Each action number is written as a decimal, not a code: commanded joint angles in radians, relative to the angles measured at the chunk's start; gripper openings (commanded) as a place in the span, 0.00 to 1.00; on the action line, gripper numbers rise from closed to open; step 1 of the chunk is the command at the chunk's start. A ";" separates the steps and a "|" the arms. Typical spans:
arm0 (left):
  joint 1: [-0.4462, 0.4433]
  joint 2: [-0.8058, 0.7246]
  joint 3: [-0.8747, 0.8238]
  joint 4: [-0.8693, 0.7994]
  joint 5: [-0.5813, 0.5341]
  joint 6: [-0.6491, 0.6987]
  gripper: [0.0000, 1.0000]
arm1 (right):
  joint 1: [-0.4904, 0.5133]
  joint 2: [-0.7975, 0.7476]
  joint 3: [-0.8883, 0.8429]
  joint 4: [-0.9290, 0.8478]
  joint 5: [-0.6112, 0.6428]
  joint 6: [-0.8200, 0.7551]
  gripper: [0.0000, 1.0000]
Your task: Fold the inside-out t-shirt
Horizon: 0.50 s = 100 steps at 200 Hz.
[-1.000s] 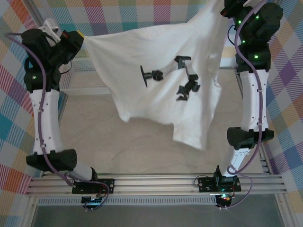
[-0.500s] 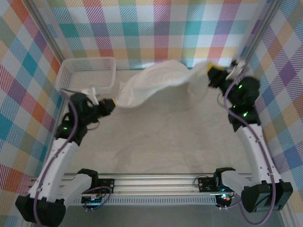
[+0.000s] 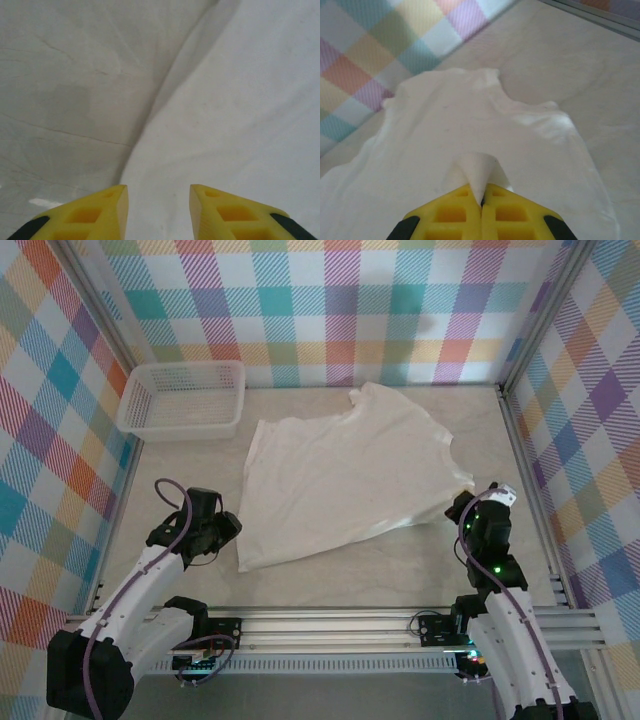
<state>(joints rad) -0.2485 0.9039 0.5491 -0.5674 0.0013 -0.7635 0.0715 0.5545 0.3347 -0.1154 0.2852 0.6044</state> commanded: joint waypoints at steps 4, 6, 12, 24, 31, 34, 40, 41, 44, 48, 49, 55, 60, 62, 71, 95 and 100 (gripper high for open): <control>-0.011 0.005 0.038 -0.074 -0.027 -0.016 0.38 | -0.003 0.037 0.049 -0.095 0.111 0.051 0.01; -0.013 0.007 0.039 -0.078 -0.023 -0.016 0.38 | -0.004 0.037 0.049 -0.096 0.109 0.052 0.01; -0.019 0.014 0.040 -0.092 -0.011 -0.019 0.38 | -0.004 0.039 0.046 -0.098 0.101 0.056 0.01; -0.039 0.034 0.040 -0.128 0.003 -0.030 0.36 | -0.003 0.034 0.036 -0.098 0.082 0.070 0.02; -0.052 0.047 0.040 -0.152 0.000 -0.037 0.35 | -0.003 0.032 0.031 -0.102 0.077 0.080 0.02; -0.056 0.053 0.039 -0.165 -0.002 -0.042 0.34 | -0.004 0.031 0.029 -0.104 0.077 0.083 0.02; -0.066 0.065 0.036 -0.181 -0.009 -0.048 0.33 | -0.004 0.030 0.027 -0.107 0.074 0.089 0.02; -0.068 0.067 0.034 -0.183 -0.010 -0.050 0.33 | -0.003 0.030 0.027 -0.107 0.074 0.089 0.01; -0.071 0.071 0.031 -0.184 -0.009 -0.051 0.33 | -0.003 0.030 0.027 -0.106 0.071 0.091 0.01; -0.073 0.076 0.024 -0.181 -0.007 -0.051 0.33 | -0.004 0.031 0.026 -0.103 0.070 0.093 0.01; -0.074 0.078 0.024 -0.179 -0.005 -0.049 0.33 | -0.004 0.031 0.026 -0.102 0.069 0.094 0.01; -0.075 0.088 0.012 -0.168 0.007 -0.050 0.33 | -0.003 0.033 0.026 -0.097 0.064 0.095 0.01; -0.076 0.099 0.006 -0.156 0.019 -0.053 0.33 | -0.003 0.037 0.027 -0.091 0.059 0.098 0.01; -0.076 0.102 0.000 -0.150 0.025 -0.053 0.33 | -0.003 0.038 0.027 -0.088 0.058 0.099 0.01; -0.078 0.116 -0.015 -0.126 0.051 -0.064 0.32 | -0.003 0.046 0.028 -0.068 0.045 0.093 0.01; -0.083 0.148 -0.032 -0.108 0.050 -0.079 0.35 | -0.003 0.082 0.049 -0.052 0.020 0.078 0.01; -0.083 0.153 -0.033 -0.106 0.044 -0.075 0.37 | -0.004 0.089 0.054 -0.051 0.014 0.076 0.01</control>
<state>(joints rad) -0.3149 1.0359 0.5392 -0.6750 0.0345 -0.8177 0.0715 0.6170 0.3466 -0.2005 0.3279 0.6743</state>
